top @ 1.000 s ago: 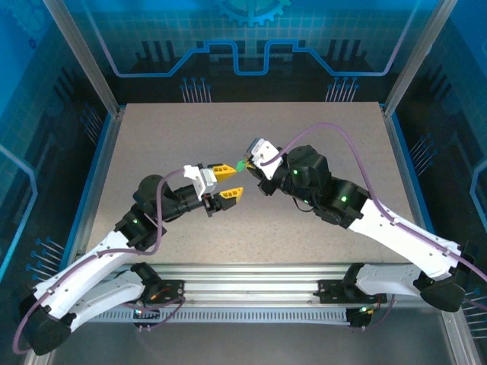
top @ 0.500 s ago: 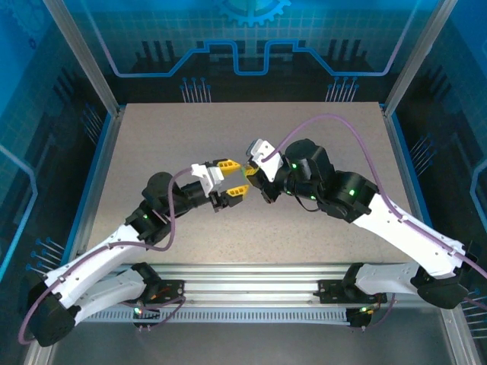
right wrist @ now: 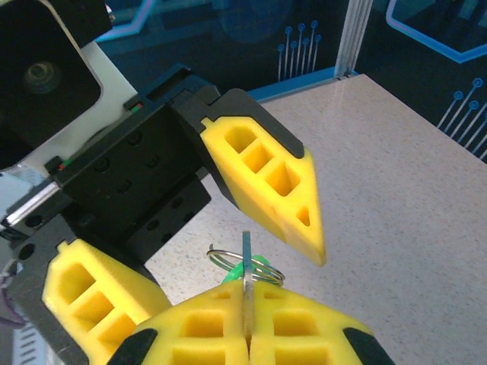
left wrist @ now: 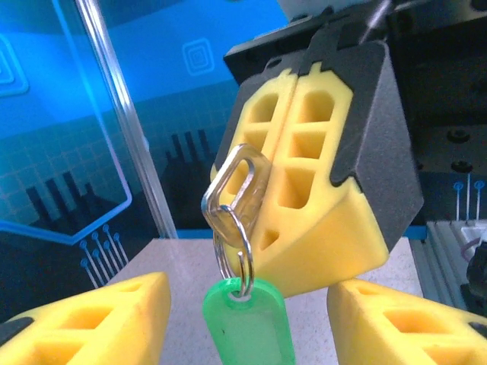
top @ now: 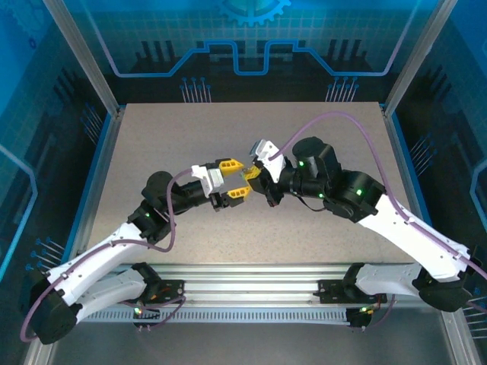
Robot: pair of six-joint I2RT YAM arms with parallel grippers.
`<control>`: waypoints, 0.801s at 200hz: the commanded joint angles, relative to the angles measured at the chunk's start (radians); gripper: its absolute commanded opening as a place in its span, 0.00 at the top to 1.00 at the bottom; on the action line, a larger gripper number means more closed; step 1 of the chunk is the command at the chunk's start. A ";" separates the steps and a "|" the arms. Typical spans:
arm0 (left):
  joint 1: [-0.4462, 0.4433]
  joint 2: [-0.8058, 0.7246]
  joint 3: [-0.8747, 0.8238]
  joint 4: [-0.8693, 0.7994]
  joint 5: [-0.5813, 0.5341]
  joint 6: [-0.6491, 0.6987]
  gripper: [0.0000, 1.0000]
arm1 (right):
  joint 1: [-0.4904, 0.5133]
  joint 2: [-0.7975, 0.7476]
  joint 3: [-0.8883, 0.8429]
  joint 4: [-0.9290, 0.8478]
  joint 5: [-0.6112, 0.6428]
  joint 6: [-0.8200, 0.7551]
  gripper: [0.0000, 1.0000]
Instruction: Remove the keys from the keyring
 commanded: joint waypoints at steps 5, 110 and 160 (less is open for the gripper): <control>0.018 0.018 0.042 0.115 0.102 -0.018 0.55 | -0.026 -0.006 0.011 -0.028 -0.166 0.036 1.00; 0.027 -0.004 0.075 0.026 0.180 -0.024 1.00 | -0.152 -0.001 -0.046 0.011 -0.377 0.083 1.00; 0.063 -0.019 0.070 0.058 0.234 -0.136 1.00 | -0.168 -0.039 -0.064 0.036 -0.253 0.063 1.00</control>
